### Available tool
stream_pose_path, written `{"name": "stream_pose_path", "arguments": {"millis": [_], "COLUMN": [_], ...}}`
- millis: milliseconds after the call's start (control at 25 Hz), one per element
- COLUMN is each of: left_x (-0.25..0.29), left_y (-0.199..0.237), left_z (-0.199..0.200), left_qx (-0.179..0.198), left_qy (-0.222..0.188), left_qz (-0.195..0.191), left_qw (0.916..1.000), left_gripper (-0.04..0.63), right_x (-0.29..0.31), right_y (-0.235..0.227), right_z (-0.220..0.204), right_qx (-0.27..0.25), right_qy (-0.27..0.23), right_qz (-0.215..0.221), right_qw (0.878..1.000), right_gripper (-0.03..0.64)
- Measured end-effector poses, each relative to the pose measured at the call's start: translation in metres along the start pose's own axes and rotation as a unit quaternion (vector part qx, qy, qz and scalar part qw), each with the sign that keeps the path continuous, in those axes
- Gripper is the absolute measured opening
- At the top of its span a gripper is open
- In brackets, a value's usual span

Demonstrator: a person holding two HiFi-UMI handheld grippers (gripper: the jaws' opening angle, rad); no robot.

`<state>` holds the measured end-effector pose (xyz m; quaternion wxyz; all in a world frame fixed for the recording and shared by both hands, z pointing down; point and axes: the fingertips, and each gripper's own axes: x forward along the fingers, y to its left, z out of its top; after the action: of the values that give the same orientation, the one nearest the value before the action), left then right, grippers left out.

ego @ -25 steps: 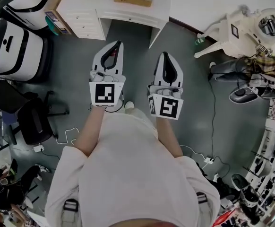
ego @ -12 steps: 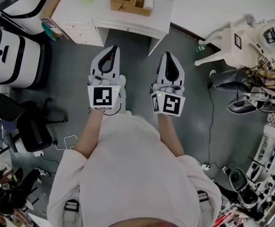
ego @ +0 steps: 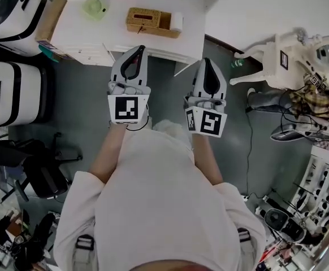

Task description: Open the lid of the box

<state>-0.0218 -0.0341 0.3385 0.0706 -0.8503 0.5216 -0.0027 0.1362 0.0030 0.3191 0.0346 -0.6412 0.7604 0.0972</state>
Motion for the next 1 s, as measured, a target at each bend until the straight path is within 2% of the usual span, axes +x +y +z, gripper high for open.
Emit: {"name": "stream_pose_path", "arguments": {"millis": [160, 440, 520, 760, 840, 920, 1000], "left_x": [0.042, 0.109, 0.125, 0.167, 0.178, 0.184, 0.187], "left_y": [0.019, 0.022, 0.023, 0.037, 0.041, 0.046, 0.053], "left_z": [0.005, 0.007, 0.005, -0.019, -0.03, -0.043, -0.057], "left_qx": [0.007, 0.065, 0.056, -0.034, -0.086, -0.162, -0.242], "left_qy": [-0.02, -0.043, -0.047, -0.047, -0.054, -0.063, -0.073], "left_qz": [0.001, -0.002, 0.002, 0.02, 0.016, 0.008, 0.001], "left_qw": [0.9998, 0.997, 0.9973, 0.9981, 0.9947, 0.9848, 0.9676], "left_gripper": [-0.003, -0.003, -0.003, -0.003, -0.003, -0.003, -0.003], "right_x": [0.038, 0.101, 0.118, 0.16, 0.172, 0.182, 0.188], "right_y": [-0.007, -0.038, -0.046, -0.066, -0.072, -0.078, -0.078], "right_z": [-0.006, -0.024, -0.033, -0.046, -0.052, -0.058, -0.062], "right_qx": [-0.003, 0.002, 0.004, 0.012, 0.011, 0.013, 0.009], "right_qy": [-0.008, -0.024, -0.021, -0.022, -0.019, -0.012, -0.007], "right_qz": [-0.003, 0.008, 0.017, 0.046, 0.051, 0.051, 0.055], "right_qw": [1.0, 1.0, 1.0, 0.999, 0.998, 0.999, 0.998], "right_gripper": [-0.002, -0.002, -0.002, -0.002, -0.002, -0.002, -0.002]}}
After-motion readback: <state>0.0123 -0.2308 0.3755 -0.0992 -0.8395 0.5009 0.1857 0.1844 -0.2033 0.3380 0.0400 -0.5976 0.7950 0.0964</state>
